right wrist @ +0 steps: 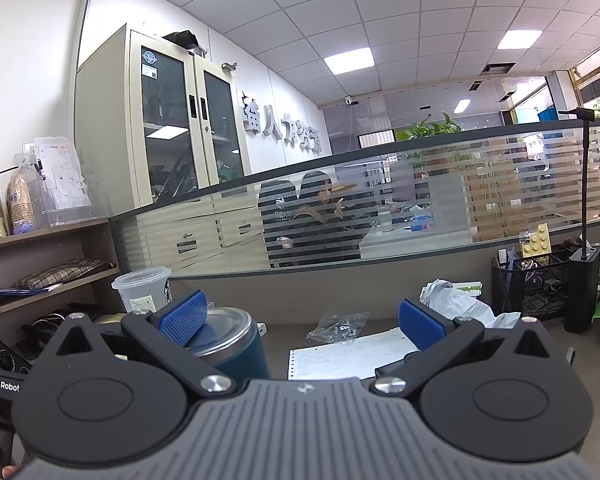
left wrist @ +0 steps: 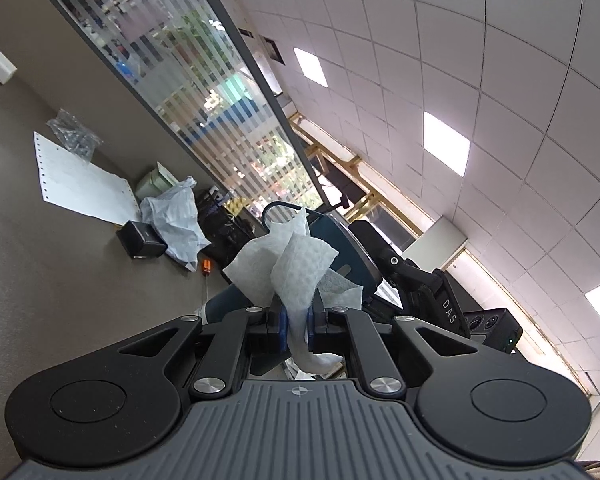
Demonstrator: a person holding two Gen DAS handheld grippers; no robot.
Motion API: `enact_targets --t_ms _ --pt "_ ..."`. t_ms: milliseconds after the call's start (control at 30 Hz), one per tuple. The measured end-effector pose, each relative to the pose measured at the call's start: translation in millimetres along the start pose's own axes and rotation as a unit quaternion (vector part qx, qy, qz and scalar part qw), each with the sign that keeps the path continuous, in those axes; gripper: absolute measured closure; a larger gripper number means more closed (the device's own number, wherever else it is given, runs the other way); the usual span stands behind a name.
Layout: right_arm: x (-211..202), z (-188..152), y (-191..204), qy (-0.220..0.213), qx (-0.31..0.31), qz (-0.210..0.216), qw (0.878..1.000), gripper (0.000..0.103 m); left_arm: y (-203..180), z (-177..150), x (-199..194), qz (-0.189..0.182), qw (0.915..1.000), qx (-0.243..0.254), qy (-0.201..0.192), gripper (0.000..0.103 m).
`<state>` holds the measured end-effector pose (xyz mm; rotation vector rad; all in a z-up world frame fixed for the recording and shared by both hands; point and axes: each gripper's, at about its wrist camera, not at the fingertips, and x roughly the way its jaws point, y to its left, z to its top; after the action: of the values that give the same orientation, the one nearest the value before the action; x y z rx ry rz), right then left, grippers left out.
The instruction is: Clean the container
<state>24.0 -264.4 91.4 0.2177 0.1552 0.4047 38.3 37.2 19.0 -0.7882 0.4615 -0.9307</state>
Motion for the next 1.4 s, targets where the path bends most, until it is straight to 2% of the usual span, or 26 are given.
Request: enact_targets --t_ms 367,667,833,967,1133,1400 --pt "-1 1 -1 0.0 -0.001 0.0 1.0 0.0 -3 -3 2 -0.001 0.9998 0.017 0.014 0.09" --pt "-1 2 0 0.0 -0.002 0.001 1.0 0.0 -8 -8 4 0.013 0.9985 0.038 0.036 0.089" --pt "-1 2 0 0.0 -0.003 0.002 1.0 0.0 1 2 -11 0.029 0.9995 0.015 -0.006 0.09" --pt "0 2 0 -0.001 -0.001 0.003 1.0 0.0 8 7 -11 0.022 0.9991 -0.015 -0.033 0.09" --pt "-1 2 2 -0.001 -0.004 0.0 1.0 0.0 13 6 -2 0.015 0.9985 -0.032 -0.042 0.09" --pt "0 2 2 -0.002 -0.006 -0.001 1.0 0.0 15 2 2 0.031 0.9979 -0.031 -0.047 0.089"
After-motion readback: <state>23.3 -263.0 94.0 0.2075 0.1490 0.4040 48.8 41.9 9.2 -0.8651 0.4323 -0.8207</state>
